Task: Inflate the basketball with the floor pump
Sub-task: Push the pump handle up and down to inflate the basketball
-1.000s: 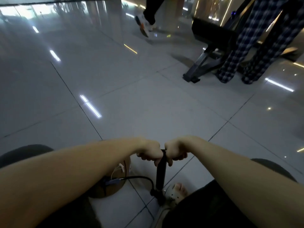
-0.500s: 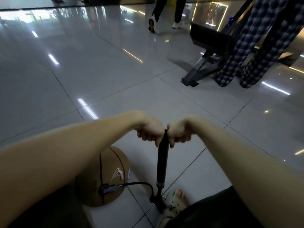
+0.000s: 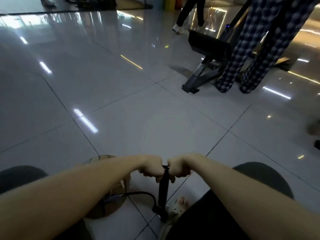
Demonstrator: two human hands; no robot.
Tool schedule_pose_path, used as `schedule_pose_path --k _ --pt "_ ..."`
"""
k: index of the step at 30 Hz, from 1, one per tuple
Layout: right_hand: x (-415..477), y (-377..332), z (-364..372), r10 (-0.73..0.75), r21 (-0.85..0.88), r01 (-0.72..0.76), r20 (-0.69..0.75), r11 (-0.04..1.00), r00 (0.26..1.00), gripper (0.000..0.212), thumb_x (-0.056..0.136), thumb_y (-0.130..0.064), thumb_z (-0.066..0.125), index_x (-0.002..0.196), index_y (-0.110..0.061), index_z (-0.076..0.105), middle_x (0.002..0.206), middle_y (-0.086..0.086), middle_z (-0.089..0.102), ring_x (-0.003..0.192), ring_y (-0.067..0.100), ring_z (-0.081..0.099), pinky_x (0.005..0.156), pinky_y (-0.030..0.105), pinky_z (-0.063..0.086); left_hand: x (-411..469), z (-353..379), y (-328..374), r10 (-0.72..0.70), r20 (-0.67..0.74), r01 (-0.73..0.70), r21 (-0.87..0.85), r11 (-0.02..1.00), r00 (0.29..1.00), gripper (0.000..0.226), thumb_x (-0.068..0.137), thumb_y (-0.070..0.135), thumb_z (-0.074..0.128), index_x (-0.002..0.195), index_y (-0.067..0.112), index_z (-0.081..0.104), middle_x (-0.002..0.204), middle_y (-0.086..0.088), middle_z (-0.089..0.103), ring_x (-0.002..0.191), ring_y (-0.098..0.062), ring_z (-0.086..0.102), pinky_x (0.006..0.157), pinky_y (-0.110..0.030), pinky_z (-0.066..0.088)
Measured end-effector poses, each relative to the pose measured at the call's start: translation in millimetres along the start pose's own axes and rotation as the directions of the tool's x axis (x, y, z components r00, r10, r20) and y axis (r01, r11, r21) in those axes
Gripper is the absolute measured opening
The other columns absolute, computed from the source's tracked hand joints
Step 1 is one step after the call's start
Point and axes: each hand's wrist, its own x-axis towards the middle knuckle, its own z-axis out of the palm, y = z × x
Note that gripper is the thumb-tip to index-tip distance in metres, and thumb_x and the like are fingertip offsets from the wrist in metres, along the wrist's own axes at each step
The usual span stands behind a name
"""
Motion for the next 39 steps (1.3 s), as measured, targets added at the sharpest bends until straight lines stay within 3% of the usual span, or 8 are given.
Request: schedule_pose_path --k 4,9,16,24,28,32,36,39 --pt "-47.9 -18.7 -49.4 -0.013 -0.003 0.013 0.009 1.0 1.0 0.014 0.091 -0.005 0.065 0.08 -0.007 0.056 0.053 0.003 0.032 0.044 0.016 0.026 0.048 0.027 0.022 -51.6 -52.9 6.3 -0.02 0.042 0.023 -0.057 0.998 0.999 0.028 0.09 0.014 0.069 0.068 0.014 0.052 0.054 0.0 0.04 0.044 -0.017 0.032 0.049 -0.027 0.025" --pt "-116.3 -27.8 -119.4 -0.072 0.089 0.081 -0.098 0.993 0.993 0.026 0.088 -0.003 0.063 0.067 -0.014 0.051 0.055 0.0 0.028 0.047 0.015 0.021 0.052 0.03 0.015 -98.7 -133.0 17.2 0.037 0.013 -0.036 -0.113 0.993 0.999 0.028 0.092 0.015 0.068 0.071 0.019 0.049 0.058 0.003 0.032 0.049 -0.015 0.024 0.054 -0.031 0.014" --pt "-40.2 -0.9 -64.3 -0.032 0.116 0.041 -0.079 0.992 0.996 0.018 0.082 0.0 0.064 0.071 -0.01 0.053 0.052 0.002 0.033 0.045 0.017 0.025 0.051 0.028 0.021 -24.3 -76.5 8.6 0.007 0.036 -0.004 -0.069 0.998 0.999 0.017 0.086 0.008 0.067 0.073 0.011 0.057 0.053 0.0 0.037 0.046 -0.017 0.029 0.05 -0.03 0.022" --pt "28.7 11.0 4.4 -0.052 0.076 0.06 -0.104 0.995 0.993 0.008 0.08 -0.006 0.069 0.073 -0.008 0.067 0.053 0.007 0.049 0.045 0.022 0.041 0.05 0.028 0.036 32.6 3.1 -12.9 0.041 -0.067 -0.041 -0.008 0.999 0.997 0.014 0.078 0.012 0.069 0.065 0.012 0.065 0.052 -0.004 0.052 0.044 -0.023 0.043 0.052 -0.031 0.038" --pt "16.7 8.7 1.1 -0.022 0.062 0.03 -0.12 0.998 0.993 0.01 0.083 -0.009 0.067 0.087 -0.001 0.071 0.058 0.01 0.05 0.046 0.023 0.041 0.052 0.031 0.036 19.6 -6.9 -11.3 0.044 -0.043 -0.045 -0.016 0.999 0.998 0.023 0.082 0.013 0.071 0.062 0.011 0.059 0.051 -0.003 0.047 0.043 -0.02 0.037 0.048 -0.029 0.033" --pt "-26.0 -3.7 -19.7 -0.01 0.029 0.012 -0.067 1.0 0.998 0.014 0.089 -0.011 0.069 0.081 -0.004 0.059 0.058 0.008 0.043 0.047 0.022 0.035 0.049 0.03 0.031 -11.4 -32.4 4.9 0.007 0.055 -0.01 0.054 0.998 0.998 0.03 0.09 0.016 0.07 0.066 0.012 0.052 0.055 -0.003 0.043 0.045 -0.019 0.034 0.048 -0.029 0.03" --pt "-83.5 -14.1 -82.7 -0.035 0.124 0.049 -0.109 0.991 0.993 0.019 0.086 -0.004 0.067 0.071 -0.01 0.058 0.052 0.002 0.033 0.043 0.015 0.025 0.047 0.025 0.019 -66.4 -98.2 18.4 0.045 -0.023 -0.046 -0.025 0.999 0.999 0.028 0.091 0.016 0.071 0.07 0.014 0.053 0.053 0.001 0.04 0.047 -0.017 0.033 0.049 -0.027 0.026" --pt "-111.4 -16.8 -118.9 -0.083 0.17 0.101 -0.108 0.98 0.991 0.018 0.085 -0.002 0.065 0.073 -0.012 0.056 0.056 0.001 0.028 0.05 0.016 0.019 0.054 0.031 0.013 -89.1 -135.4 19.8 0.083 -0.039 -0.086 -0.104 0.991 0.996 0.021 0.091 0.012 0.069 0.076 0.014 0.056 0.056 0.002 0.034 0.049 -0.016 0.026 0.052 -0.03 0.019"
